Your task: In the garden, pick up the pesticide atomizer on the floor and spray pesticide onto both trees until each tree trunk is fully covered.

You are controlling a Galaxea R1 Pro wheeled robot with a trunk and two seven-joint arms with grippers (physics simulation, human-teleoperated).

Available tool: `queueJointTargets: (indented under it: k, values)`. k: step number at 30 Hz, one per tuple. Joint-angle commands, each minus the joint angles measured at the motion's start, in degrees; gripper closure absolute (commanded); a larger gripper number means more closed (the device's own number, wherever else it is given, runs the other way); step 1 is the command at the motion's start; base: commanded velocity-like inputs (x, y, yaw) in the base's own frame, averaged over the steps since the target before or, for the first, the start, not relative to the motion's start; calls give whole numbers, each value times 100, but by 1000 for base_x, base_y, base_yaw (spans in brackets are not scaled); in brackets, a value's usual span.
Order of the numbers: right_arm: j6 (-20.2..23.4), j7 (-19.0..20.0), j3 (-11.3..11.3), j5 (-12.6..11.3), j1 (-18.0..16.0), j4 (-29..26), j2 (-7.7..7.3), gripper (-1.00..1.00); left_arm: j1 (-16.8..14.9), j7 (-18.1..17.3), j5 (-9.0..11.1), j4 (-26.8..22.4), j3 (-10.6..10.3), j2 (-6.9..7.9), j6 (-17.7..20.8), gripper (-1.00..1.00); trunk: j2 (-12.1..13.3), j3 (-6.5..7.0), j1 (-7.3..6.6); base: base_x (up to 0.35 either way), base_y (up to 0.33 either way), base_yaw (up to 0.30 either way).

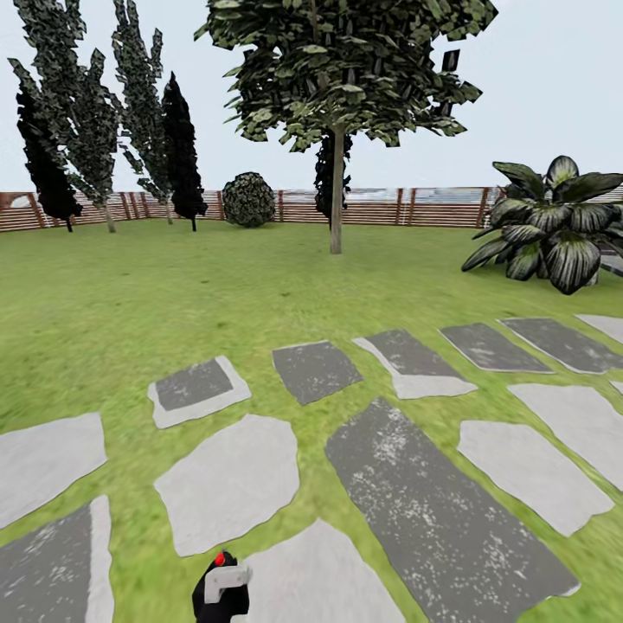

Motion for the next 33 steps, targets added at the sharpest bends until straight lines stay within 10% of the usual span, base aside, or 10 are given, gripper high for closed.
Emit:
queueJointTargets:
  k: [1,33]
  values:
    - [-23,18,7,-53,-3,4,0,-100,-4,-9,-42,3,41,-2,-18,100,-2,-6,3,350,0,0]
    - [-24,18,7,-52,-3,4,8,-100,-4,-11,-48,11,42,4,-12,100,-2,-6,3,350,0,-2]
